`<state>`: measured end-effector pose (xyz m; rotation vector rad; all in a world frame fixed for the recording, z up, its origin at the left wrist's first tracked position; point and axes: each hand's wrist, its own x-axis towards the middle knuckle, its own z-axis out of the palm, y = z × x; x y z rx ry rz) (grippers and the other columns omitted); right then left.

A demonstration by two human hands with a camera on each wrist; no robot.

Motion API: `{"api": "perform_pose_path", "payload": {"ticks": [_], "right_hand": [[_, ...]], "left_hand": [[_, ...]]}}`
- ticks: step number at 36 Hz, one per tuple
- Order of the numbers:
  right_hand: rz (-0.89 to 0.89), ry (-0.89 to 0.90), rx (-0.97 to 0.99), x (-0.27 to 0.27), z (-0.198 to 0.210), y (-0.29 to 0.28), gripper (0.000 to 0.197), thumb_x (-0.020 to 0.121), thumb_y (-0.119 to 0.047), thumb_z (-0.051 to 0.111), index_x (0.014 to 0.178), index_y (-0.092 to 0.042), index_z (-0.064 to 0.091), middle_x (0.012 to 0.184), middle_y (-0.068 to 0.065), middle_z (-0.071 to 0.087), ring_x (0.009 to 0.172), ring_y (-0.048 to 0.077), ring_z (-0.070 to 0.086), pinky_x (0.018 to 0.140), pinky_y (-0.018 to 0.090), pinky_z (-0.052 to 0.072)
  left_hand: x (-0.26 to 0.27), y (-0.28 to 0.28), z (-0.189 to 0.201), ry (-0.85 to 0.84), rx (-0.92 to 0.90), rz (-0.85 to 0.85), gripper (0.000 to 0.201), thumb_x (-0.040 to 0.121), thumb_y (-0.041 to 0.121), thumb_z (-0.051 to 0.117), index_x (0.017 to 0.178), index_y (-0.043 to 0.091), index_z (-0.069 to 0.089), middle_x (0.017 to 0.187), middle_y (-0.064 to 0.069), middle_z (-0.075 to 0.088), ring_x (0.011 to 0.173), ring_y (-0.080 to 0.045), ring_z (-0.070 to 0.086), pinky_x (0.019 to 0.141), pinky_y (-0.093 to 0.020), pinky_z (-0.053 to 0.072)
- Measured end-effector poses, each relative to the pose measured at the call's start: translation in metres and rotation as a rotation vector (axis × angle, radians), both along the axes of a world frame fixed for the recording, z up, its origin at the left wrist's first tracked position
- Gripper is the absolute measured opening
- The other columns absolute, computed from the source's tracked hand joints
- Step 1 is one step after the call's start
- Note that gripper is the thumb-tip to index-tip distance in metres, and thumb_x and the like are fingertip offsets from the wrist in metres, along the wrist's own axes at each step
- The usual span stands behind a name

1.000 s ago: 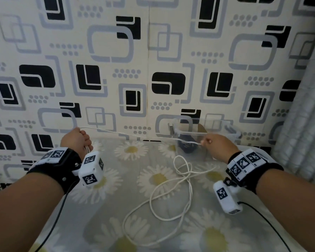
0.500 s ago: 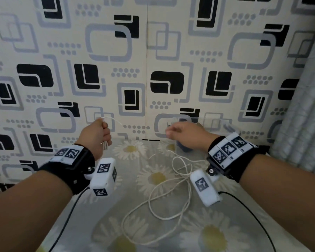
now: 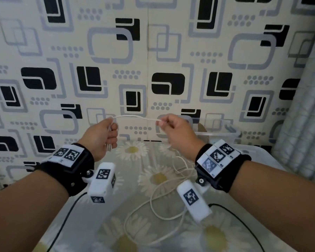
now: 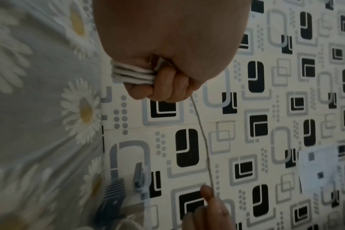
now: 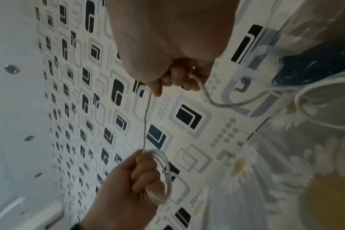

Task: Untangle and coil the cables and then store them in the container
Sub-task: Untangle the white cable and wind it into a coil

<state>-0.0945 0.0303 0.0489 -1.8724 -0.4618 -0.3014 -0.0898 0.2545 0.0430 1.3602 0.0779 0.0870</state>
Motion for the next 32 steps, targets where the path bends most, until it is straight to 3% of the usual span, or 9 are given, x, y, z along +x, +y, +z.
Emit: {"api": "perform_pose_path", "payload": {"ticks": [3,5,9,13,16,19,24,27,32], "right_hand": [[-0.159,-0.069,0.059,0.01,0.007,-0.01,0.015,0.098,-0.025,0.052,0.098,-0.019,0.066,0.097,0.004,0.067,0.074,0.009,0.054,0.063,0.015,0.044],[-0.218,-0.077,0.068,0.017,0.008,-0.017,0.018,0.099,-0.025,0.051,0.102,-0.017,0.066,0.092,-0.002,0.064,0.069,0.005,0.053,0.057,0.01,0.042],[-0.318,-0.048,0.014,0.033,-0.001,-0.03,0.013,0.095,-0.03,0.057,0.094,-0.017,0.06,0.084,-0.004,0.058,0.064,0.012,0.05,0.065,0.031,0.048],[-0.308,0.018,-0.056,0.041,-0.012,-0.034,0.022,0.091,-0.035,0.063,0.088,-0.014,0.06,0.093,0.002,0.06,0.074,0.016,0.054,0.073,0.035,0.051],[-0.255,0.045,-0.166,0.04,-0.021,-0.031,0.029,0.091,-0.039,0.062,0.092,-0.01,0.064,0.078,-0.004,0.055,0.068,0.013,0.05,0.063,0.028,0.041],[-0.158,0.069,-0.224,0.034,-0.027,-0.023,0.031,0.093,-0.042,0.058,0.089,-0.012,0.064,0.077,-0.004,0.055,0.069,0.013,0.051,0.067,0.03,0.042],[-0.053,0.064,-0.271,0.02,-0.041,-0.007,0.035,0.096,-0.043,0.053,0.072,-0.02,0.065,0.074,0.011,0.06,0.058,0.025,0.05,0.064,0.033,0.044],[-0.007,0.078,-0.299,0.012,-0.045,0.0,0.036,0.098,-0.04,0.05,0.079,-0.015,0.068,0.051,-0.018,0.051,0.047,-0.001,0.043,0.055,0.022,0.036],[0.096,0.045,-0.342,0.002,-0.049,0.007,0.034,0.1,-0.034,0.048,0.093,-0.01,0.069,0.056,-0.007,0.044,0.04,-0.002,0.04,0.046,0.011,0.03]], "left_hand": [[-0.007,-0.006,-0.006,0.033,0.02,-0.137,0.046,0.102,0.038,0.033,0.061,0.019,0.042,0.047,0.007,0.024,0.037,-0.01,0.019,0.05,-0.027,0.023],[-0.012,-0.011,-0.005,0.052,0.002,-0.253,0.05,0.102,0.038,0.033,0.056,0.019,0.042,0.047,0.007,0.022,0.037,-0.01,0.018,0.044,-0.024,0.026],[-0.023,-0.019,0.005,0.053,-0.08,-0.473,0.042,0.092,0.037,0.038,0.054,0.019,0.041,0.044,0.007,0.021,0.035,-0.008,0.019,0.038,-0.022,0.025],[-0.033,-0.028,0.017,0.016,-0.157,-0.572,0.039,0.088,0.036,0.039,0.053,0.019,0.039,0.042,0.008,0.023,0.038,-0.009,0.01,0.038,-0.022,0.027],[-0.035,-0.032,0.022,-0.018,-0.236,-0.607,0.04,0.088,0.037,0.037,0.051,0.019,0.04,0.045,0.007,0.014,0.042,-0.011,0.006,0.04,-0.022,0.024],[-0.036,-0.034,0.024,-0.064,-0.343,-0.623,0.041,0.088,0.037,0.036,0.051,0.02,0.042,0.049,0.007,0.011,0.042,-0.011,0.007,0.04,-0.021,0.024],[-0.036,-0.037,0.028,-0.124,-0.447,-0.523,0.038,0.085,0.035,0.039,0.051,0.021,0.037,0.051,0.007,0.009,0.044,-0.011,0.007,0.038,-0.02,0.029],[-0.035,-0.037,0.027,-0.142,-0.47,-0.493,0.039,0.086,0.037,0.038,0.051,0.021,0.038,0.052,0.007,0.009,0.045,-0.011,0.007,0.039,-0.02,0.031],[-0.031,-0.035,0.024,-0.177,-0.502,-0.443,0.041,0.086,0.042,0.038,0.05,0.021,0.039,0.054,0.008,0.009,0.046,-0.01,0.008,0.041,-0.019,0.028]]}}
